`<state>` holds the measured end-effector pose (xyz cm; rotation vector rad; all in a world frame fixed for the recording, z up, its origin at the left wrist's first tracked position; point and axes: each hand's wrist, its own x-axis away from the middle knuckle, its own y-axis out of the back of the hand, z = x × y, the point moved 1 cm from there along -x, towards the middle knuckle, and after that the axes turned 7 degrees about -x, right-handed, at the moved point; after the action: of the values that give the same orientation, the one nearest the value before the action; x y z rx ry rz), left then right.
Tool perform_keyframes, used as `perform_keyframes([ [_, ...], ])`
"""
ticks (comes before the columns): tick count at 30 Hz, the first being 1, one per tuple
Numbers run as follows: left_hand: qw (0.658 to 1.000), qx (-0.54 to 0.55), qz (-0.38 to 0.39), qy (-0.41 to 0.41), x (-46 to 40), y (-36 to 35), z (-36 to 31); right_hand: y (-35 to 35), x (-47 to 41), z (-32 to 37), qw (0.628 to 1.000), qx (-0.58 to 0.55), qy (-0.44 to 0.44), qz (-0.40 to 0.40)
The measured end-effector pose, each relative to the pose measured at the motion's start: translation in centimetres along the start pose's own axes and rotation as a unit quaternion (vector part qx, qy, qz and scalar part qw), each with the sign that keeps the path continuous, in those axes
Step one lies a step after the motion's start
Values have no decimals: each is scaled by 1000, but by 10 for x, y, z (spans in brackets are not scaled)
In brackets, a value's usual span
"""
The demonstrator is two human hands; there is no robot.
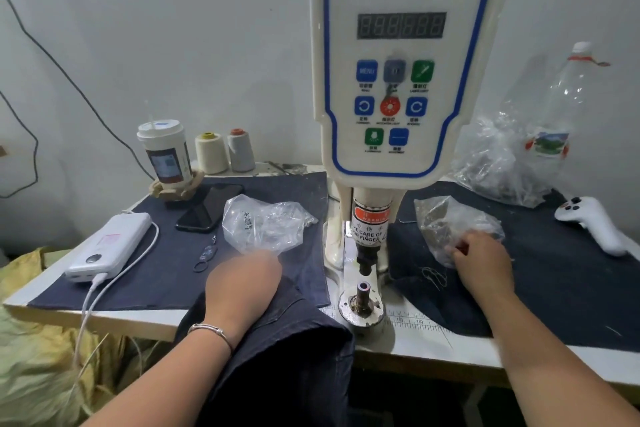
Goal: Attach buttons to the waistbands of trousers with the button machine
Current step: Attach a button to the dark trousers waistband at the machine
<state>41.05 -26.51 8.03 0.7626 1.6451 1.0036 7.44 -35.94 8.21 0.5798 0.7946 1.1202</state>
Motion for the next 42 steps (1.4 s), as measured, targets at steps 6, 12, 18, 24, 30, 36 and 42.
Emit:
perform_keyframes([
  [6, 1000, 16, -6, 8, -1, -3, 1, 0, 1, 0, 1000, 3, -4, -6],
  [12, 1000, 13, 5, 11, -1, -3, 1, -2, 0, 1, 1000, 15, -11, -6],
  [18, 1000, 11, 8, 12, -1, -3, 1, 2, 1, -1, 1000, -28, 2, -4],
  [24, 1000, 8, 4, 14, -1, -5, 2, 6, 2, -9, 999, -39, 15, 2],
  [30, 1000, 8, 1, 14, -2, -3, 1, 4, 2, -7, 999, -45, 7, -10],
  [36, 1000, 4, 3, 12, -2, -4, 1, 0, 0, -4, 1000, -12, 10, 8],
  [42, 1000, -1, 12, 13, -2, -4, 1, 4, 0, -12, 990, -137, -8, -26],
])
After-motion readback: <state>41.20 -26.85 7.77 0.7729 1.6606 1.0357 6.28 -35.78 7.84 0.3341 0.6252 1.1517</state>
